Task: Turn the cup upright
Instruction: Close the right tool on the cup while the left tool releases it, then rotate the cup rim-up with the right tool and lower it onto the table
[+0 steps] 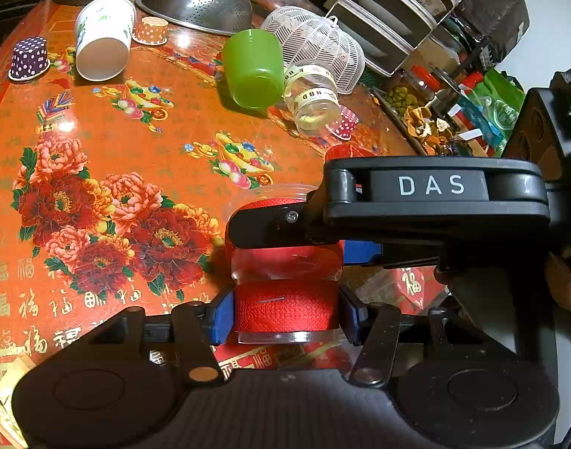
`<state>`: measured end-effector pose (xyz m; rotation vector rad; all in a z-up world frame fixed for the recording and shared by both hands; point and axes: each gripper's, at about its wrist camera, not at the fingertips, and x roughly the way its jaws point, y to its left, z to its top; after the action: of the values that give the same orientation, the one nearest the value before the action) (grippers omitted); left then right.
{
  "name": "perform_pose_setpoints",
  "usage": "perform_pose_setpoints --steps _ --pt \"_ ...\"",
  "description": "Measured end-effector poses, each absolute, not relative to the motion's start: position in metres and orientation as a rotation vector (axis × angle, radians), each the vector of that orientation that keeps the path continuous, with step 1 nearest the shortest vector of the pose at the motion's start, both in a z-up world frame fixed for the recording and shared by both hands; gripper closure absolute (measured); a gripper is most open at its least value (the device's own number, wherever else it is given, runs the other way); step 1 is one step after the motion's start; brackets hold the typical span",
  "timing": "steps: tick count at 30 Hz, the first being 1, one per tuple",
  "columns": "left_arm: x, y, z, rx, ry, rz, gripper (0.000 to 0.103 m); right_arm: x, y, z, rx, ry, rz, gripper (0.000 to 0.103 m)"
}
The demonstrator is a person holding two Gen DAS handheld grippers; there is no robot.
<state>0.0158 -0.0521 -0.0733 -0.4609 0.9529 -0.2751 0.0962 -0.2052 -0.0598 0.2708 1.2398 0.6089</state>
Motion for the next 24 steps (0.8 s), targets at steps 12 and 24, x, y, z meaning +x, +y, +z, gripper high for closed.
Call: perform_pose_setpoints --steps 12,24 --pt "0.002 -0.047 -0.072 -0.463 0.948 -0.334 0.011 0.095 -0.205 -0.062 0.297 1.257 0.626 0.034" --pt "-0.047 -0.01 -0.053 -0.361 0.844 -0.297 0.011 0.089 -0.2 -0.054 0.301 1.239 0.648 0.034"
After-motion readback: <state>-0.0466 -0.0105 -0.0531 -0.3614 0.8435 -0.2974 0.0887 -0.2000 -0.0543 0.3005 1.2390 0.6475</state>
